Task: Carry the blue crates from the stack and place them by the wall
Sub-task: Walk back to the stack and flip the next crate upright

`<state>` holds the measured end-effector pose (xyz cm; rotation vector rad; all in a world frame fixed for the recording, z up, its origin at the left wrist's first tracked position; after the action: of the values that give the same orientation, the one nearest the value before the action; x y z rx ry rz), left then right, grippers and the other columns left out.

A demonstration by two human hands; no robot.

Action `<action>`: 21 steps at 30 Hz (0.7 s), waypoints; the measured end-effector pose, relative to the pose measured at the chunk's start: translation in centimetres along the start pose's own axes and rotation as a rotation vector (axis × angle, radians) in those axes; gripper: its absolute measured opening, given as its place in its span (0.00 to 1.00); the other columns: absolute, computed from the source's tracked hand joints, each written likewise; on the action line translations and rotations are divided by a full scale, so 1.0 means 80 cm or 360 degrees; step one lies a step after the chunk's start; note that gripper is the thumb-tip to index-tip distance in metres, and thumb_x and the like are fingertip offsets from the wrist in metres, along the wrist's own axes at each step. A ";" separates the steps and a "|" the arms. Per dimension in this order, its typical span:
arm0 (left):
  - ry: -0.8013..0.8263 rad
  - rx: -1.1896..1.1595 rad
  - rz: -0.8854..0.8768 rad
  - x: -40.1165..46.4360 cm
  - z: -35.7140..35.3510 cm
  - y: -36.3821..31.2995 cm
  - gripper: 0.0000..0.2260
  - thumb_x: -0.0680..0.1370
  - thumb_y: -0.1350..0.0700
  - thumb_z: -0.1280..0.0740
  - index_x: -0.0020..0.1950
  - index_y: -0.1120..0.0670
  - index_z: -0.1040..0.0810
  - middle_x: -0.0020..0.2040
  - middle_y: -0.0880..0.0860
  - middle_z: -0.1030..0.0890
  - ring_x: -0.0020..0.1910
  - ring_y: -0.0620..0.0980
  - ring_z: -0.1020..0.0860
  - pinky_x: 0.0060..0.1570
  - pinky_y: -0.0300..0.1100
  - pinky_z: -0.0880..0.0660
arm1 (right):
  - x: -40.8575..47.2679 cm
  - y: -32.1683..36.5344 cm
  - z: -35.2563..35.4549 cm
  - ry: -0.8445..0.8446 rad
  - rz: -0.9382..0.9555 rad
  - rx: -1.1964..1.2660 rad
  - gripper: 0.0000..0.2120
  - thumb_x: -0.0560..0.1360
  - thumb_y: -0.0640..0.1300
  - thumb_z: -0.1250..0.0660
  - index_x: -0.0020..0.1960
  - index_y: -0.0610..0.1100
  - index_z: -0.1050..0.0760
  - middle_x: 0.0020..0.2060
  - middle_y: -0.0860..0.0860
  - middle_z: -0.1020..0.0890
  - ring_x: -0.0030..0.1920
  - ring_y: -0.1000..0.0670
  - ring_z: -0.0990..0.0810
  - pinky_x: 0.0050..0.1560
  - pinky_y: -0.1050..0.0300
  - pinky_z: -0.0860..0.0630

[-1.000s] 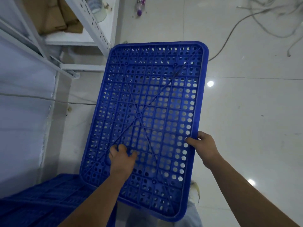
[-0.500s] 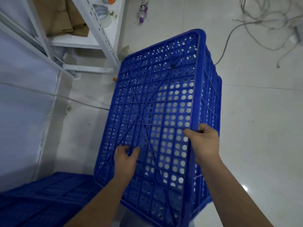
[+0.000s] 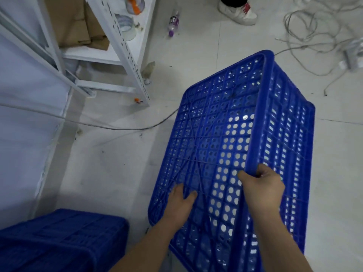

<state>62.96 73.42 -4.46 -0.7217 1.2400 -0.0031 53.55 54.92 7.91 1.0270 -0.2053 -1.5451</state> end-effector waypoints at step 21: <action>0.0225 -0.1025 0.0296 0.060 0.083 -0.020 0.23 0.80 0.41 0.45 0.63 0.54 0.24 0.61 0.56 0.21 0.61 0.53 0.24 0.55 0.42 0.27 | -0.046 0.021 -0.261 0.0591 0.0035 -0.0865 0.14 0.82 0.42 0.46 0.66 0.44 0.32 0.77 0.38 0.58 0.77 0.39 0.58 0.68 0.37 0.37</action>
<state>70.90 73.69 -6.86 -1.1693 1.4528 0.5266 68.87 66.16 -1.62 0.8447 0.4393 -1.2586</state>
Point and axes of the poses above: each hand's wrist, its own x-axis towards the middle knuckle, its own z-axis out of the back of the hand, y = z × x, the point moved 8 cm from there along x, towards the middle knuckle
